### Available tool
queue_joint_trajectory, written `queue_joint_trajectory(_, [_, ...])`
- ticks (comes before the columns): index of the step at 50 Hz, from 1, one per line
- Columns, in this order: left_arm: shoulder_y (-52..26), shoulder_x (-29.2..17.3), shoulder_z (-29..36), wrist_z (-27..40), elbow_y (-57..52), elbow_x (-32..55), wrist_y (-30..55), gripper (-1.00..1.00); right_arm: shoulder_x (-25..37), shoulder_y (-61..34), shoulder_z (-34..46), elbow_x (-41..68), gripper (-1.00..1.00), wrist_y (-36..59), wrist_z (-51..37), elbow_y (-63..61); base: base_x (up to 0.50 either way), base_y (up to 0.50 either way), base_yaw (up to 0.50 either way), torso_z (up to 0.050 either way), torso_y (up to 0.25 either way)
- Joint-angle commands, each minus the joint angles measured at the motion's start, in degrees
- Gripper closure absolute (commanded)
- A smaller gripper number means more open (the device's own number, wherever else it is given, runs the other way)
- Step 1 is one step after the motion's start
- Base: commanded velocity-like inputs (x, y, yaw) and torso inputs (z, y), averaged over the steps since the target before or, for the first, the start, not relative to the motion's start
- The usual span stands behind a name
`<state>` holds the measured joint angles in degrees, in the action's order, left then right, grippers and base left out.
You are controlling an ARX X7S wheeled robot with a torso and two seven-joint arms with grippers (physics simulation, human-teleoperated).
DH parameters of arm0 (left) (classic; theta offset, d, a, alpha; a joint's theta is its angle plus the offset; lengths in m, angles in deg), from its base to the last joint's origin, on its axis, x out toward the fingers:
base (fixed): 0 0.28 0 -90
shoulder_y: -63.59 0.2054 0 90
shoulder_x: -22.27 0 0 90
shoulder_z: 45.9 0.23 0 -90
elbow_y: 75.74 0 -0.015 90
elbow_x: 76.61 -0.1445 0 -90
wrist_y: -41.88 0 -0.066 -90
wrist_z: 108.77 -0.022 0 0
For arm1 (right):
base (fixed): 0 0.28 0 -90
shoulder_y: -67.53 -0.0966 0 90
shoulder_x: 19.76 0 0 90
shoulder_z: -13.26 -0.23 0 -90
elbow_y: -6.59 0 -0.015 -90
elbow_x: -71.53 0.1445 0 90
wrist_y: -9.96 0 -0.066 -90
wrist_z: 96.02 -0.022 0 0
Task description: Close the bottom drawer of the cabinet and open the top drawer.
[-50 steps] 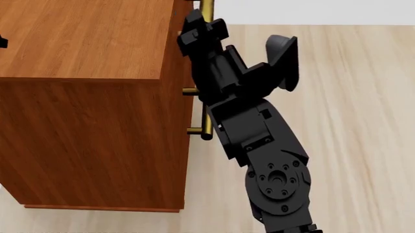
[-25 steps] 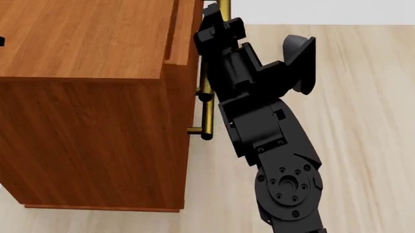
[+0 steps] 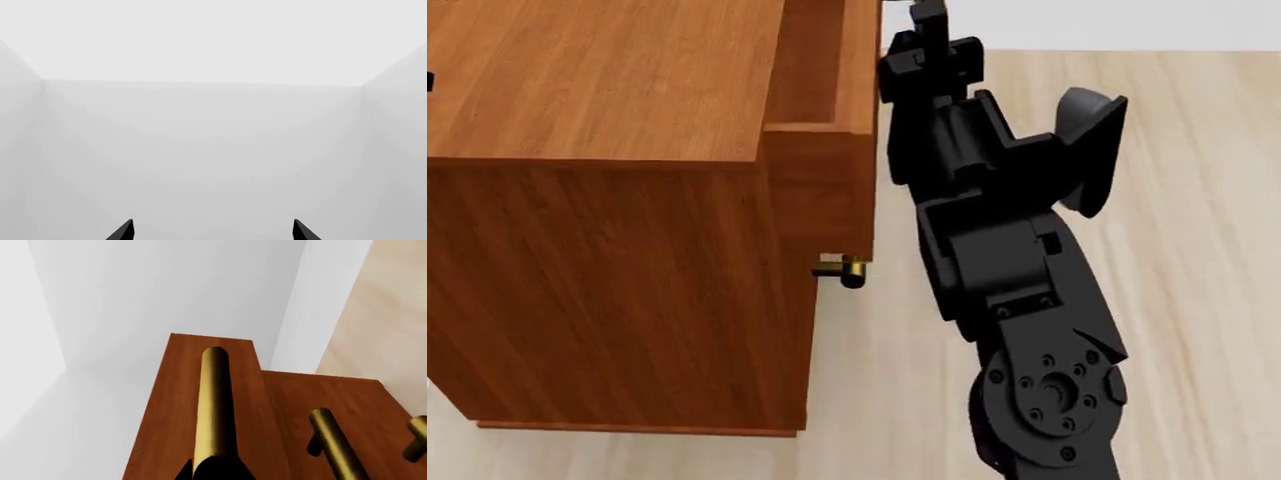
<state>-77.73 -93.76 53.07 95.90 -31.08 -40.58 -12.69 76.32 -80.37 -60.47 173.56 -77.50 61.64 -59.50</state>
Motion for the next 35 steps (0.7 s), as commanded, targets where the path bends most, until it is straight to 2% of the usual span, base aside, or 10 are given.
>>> queue_joint_trajectory(1, [-0.41,-0.05,0.15,0.26,-0.09,0.35,0.14,-1.0,1.65,0.47,-2.71,-2.94,1.0,-1.8,2.77,-8.58,-0.02,0.0,-0.01,0.0,0.013])
queue_joint_trajectory(35, [-1.21,0.3,1.4,0.75,0.13,0.59,-0.13,-1.0,6.35,3.12,-5.34,-3.8,1.0,-4.91,-1.45,-16.61,-0.01,0.0,-0.01,0.001,0.007])
